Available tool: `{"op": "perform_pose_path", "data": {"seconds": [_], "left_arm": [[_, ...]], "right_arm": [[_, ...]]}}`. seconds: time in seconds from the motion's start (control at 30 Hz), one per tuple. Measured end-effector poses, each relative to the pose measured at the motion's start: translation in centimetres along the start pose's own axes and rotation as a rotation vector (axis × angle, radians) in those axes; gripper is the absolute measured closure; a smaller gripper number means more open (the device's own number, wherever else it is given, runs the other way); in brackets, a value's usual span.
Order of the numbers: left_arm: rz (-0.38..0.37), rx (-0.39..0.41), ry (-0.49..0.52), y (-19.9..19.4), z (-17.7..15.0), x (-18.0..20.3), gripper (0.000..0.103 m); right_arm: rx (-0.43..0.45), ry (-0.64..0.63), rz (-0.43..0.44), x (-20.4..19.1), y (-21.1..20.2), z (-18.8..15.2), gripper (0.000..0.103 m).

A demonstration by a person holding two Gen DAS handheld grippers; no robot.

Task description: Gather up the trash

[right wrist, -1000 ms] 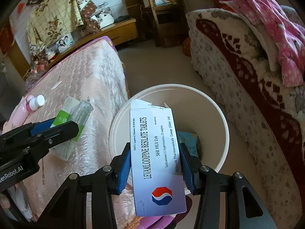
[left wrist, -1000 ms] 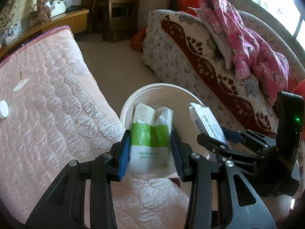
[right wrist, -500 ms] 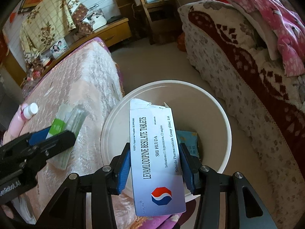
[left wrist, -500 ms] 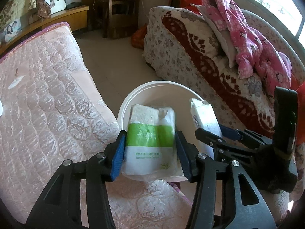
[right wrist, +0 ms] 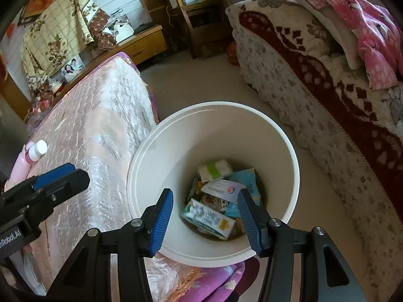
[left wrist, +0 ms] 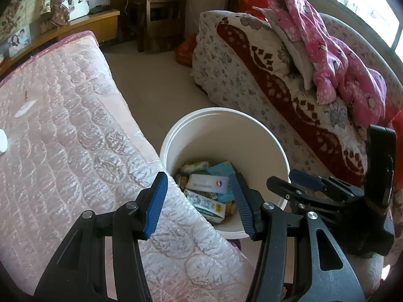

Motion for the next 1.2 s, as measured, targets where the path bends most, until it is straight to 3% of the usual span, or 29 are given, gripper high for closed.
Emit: {"op": "perform_pose_path", "data": {"seconds": [0.2, 0.33, 0.47, 0.67, 0.8, 0.93, 1.0, 1.2], "left_arm": [[0.011, 0.017, -0.006, -1.0, -0.3, -0.4, 0.052], [0.014, 0.028, -0.016, -1.8, -0.7, -0.8, 0.052], [0.024, 0.05, -0.02, -2.8, -1.1, -1.2, 0.052], [0.019, 0.107, -0.045, -5.4, -1.2, -2.0, 0.052], [0.032, 0.168, -0.039, -7.7, -1.3, -2.5, 0.052], [0.036, 0.217, -0.052, -9.9, -1.8, -3.3, 0.051], [0.043, 0.236, -0.062, -10.9, -2.0, -3.9, 0.039], [0.068, 0.298, -0.083, -13.9, -2.9, -5.6, 0.038]], "right_arm": [[0.012, -0.019, 0.007, -1.2, -0.8, -0.7, 0.051], [0.037, -0.035, 0.008, -2.3, -1.6, -0.9, 0.038], [0.052, -0.067, -0.002, -3.5, -2.6, -1.0, 0.038], [0.122, -0.123, -0.029, -5.8, -5.2, -0.9, 0.038], [0.182, -0.136, -0.019, -7.4, -7.1, -1.1, 0.032], [0.233, -0.184, -0.073, -9.5, -8.5, -1.4, 0.03], [0.254, -0.2, -0.1, -10.1, -9.2, -1.6, 0.028], [0.333, -0.215, -0.127, -12.1, -11.4, -2.1, 0.023]]}}
Point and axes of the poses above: each gripper's, at about its wrist camera, not at the fingertips, and y roughly the way its jaws point, x to its right, z to its top, the point moved 3 cm from there along y, roughly the way its jaws point, and after that the axes turned 14 degrees about z, right-handed, at the moved point
